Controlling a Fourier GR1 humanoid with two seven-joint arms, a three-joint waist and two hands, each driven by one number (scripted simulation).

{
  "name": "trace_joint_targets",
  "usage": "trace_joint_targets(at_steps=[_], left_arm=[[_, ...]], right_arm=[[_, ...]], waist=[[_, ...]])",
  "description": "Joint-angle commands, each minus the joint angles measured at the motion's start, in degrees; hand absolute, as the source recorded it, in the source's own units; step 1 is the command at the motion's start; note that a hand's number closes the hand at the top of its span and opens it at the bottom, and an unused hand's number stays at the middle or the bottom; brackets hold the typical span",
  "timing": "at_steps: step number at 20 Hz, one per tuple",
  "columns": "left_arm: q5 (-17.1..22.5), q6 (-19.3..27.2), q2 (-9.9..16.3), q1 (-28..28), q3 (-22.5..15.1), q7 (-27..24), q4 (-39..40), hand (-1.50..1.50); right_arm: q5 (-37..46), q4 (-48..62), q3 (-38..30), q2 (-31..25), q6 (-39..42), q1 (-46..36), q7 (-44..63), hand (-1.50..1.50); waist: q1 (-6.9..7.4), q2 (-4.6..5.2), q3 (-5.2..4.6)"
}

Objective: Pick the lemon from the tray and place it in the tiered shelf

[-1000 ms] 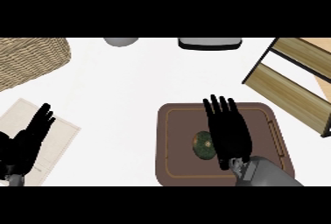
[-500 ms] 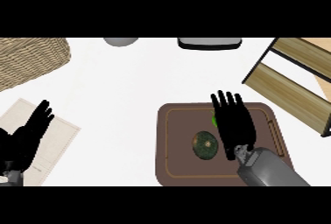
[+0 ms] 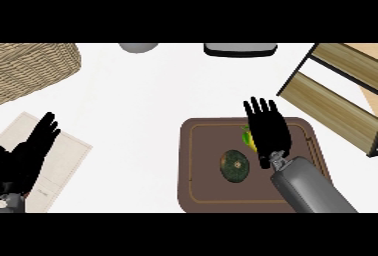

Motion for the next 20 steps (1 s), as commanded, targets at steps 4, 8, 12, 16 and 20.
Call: trace_joint_targets(at_steps=[4,8,12,16,20], left_arm=[[-1.87,-2.91,-1.03,-0.08,2.18,-2.16,1.83,0.0],[-4.15,-1.37,-4.68,0.87,1.26,-3.88,3.14,0.0],[-3.27,-4.17,-3.56,3.86,3.01,-2.72,-0.58,0.0],[-4.62,-3.19,-3.39,-0.37,4.37,-0.65,1.36,0.0],[-5.84,-1.13,-5.12,0.47,2.66,4.91,-4.8,0.0]], right_arm=[[4.6,13.73,-3.87,5.51,-6.94,-2.62,-5.4,-1.5],[4.7,13.72,-6.22,2.94,-7.62,0.25,-9.22,-1.5],[4.6,11.0,-7.69,5.27,-4.71,0.47,-9.22,1.5],[8.06,14.82,-7.64,5.81,-4.1,-3.73,-10.83,1.5],[10.09,12.12,-7.48,3.19,-8.12,-0.47,-13.83,1.5]], waist=[[0.2,0.1,0.0],[-0.1,0.09,-0.01],[0.02,-0.02,-0.01],[-0.02,0.05,-0.01],[-0.1,-0.03,0.01]])
